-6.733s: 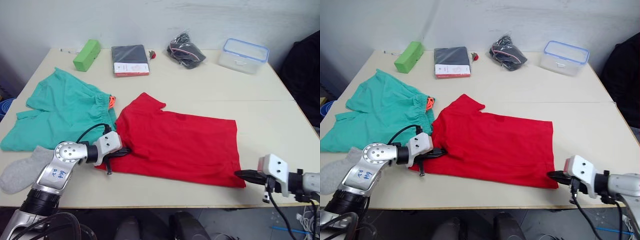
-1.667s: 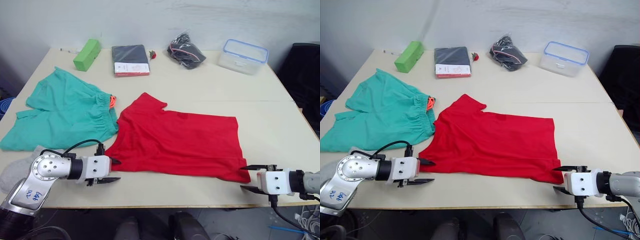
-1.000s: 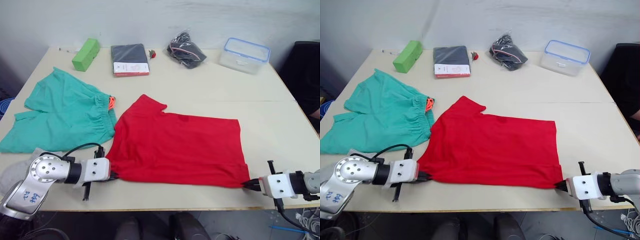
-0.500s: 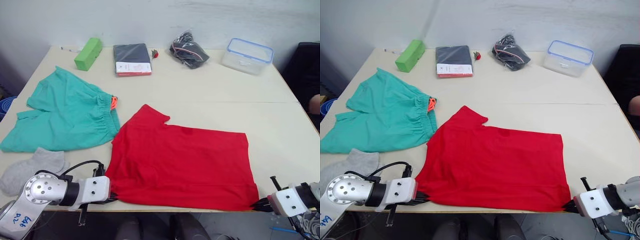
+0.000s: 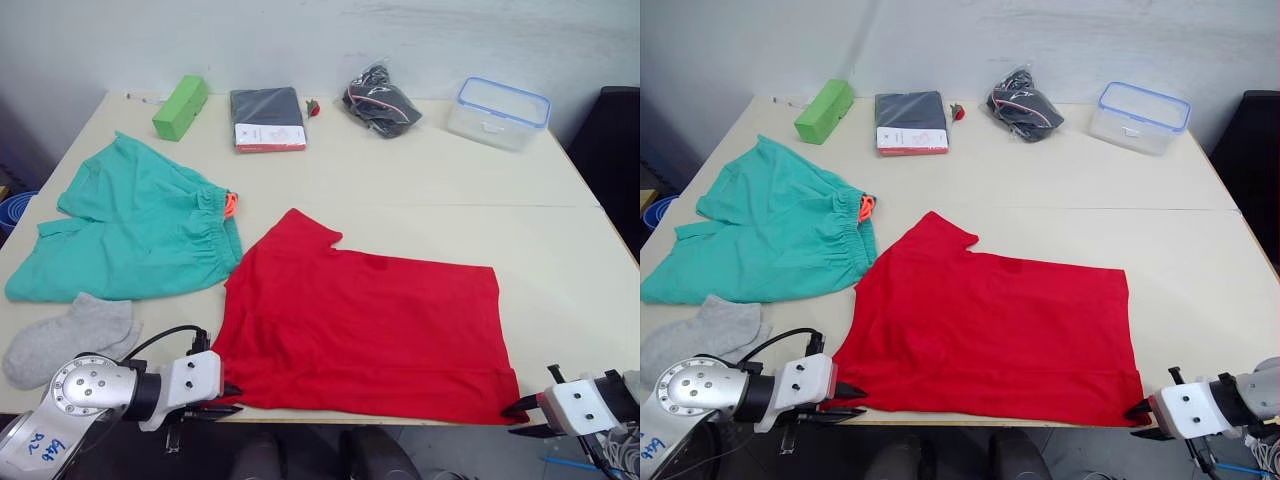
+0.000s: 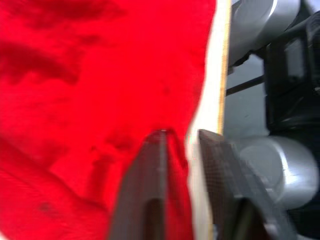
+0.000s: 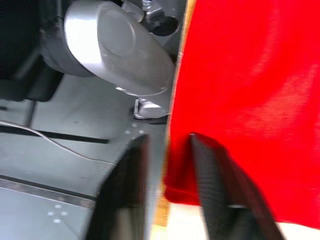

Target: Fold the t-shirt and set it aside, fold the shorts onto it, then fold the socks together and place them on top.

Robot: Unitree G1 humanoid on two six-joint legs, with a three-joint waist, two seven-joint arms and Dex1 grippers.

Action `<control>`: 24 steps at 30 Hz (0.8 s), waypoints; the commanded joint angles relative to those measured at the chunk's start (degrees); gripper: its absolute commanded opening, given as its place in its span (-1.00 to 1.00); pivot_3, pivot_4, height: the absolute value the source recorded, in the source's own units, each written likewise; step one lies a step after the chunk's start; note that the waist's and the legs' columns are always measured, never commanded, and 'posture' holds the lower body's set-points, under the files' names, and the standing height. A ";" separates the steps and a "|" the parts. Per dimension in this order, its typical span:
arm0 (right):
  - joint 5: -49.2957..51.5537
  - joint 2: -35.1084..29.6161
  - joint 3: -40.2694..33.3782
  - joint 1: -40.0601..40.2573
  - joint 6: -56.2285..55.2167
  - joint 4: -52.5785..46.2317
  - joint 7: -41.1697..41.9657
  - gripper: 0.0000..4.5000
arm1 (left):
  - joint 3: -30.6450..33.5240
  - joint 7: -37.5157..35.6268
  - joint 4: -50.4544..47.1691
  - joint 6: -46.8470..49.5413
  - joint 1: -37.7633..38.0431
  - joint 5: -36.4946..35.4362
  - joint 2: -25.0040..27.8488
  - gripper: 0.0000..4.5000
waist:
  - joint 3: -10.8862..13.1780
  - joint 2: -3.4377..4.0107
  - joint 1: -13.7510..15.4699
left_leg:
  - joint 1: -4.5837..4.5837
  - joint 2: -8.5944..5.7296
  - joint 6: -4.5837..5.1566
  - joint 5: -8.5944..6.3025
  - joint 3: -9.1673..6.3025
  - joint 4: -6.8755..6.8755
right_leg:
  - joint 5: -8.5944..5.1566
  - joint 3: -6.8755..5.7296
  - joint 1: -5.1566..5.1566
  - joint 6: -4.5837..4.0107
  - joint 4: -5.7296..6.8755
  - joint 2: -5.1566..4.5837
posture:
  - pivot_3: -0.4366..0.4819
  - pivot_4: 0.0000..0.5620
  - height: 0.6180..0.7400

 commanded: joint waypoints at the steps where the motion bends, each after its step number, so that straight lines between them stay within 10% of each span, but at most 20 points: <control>1: 8.54 -2.69 -6.25 2.34 10.30 -6.46 2.84 0.21 | 5.14 -2.30 -2.04 4.56 0.20 -6.88 0.76 0.12 | 0.07 0.04 0.00 | -0.01 0.00 -0.01 0.00 0.00 0.00 | 0.00 0.00 -0.02 0.00 0.00 0.00 | -0.05 -0.47 1.00; 6: 25.60 -6.12 -13.59 0.52 35.47 -15.34 4.41 0.98 | 13.55 -4.10 1.06 14.09 -7.20 -18.20 2.65 0.82 | 0.15 0.05 0.03 | -0.03 0.00 0.02 0.02 -0.08 0.01 | 0.00 -0.07 -0.09 0.00 0.21 0.03 | -0.05 -0.47 1.00; 8: 30.49 -6.72 -13.96 -3.39 42.75 -15.87 3.48 1.00 | 14.58 -4.13 3.75 17.38 -12.12 -21.88 3.36 1.00 | 0.16 0.06 0.06 | 0.00 0.00 0.02 0.02 -0.10 0.01 | 0.00 -0.09 -0.08 0.00 0.25 0.04 | -0.05 -0.47 1.00; 13: 33.20 -3.41 -8.13 -19.39 53.65 -11.30 -2.63 1.00 | 10.10 -0.38 14.32 22.87 -28.63 -24.10 1.58 1.00 | 0.20 0.09 0.08 | -0.23 -0.02 -0.15 0.10 -0.11 0.08 | 0.01 -0.13 -0.37 0.02 0.29 0.04 | -0.05 -0.47 1.00; 24: 9.05 13.59 10.32 -54.12 54.60 18.20 -17.96 1.00 | -10.52 6.64 54.19 18.50 -65.53 -4.58 -11.96 1.00 | 0.22 0.08 -0.03 | -3.46 -0.02 -0.11 0.09 0.27 2.16 | 0.06 -0.30 -4.25 0.11 2.78 -0.05 | -0.05 -0.47 1.00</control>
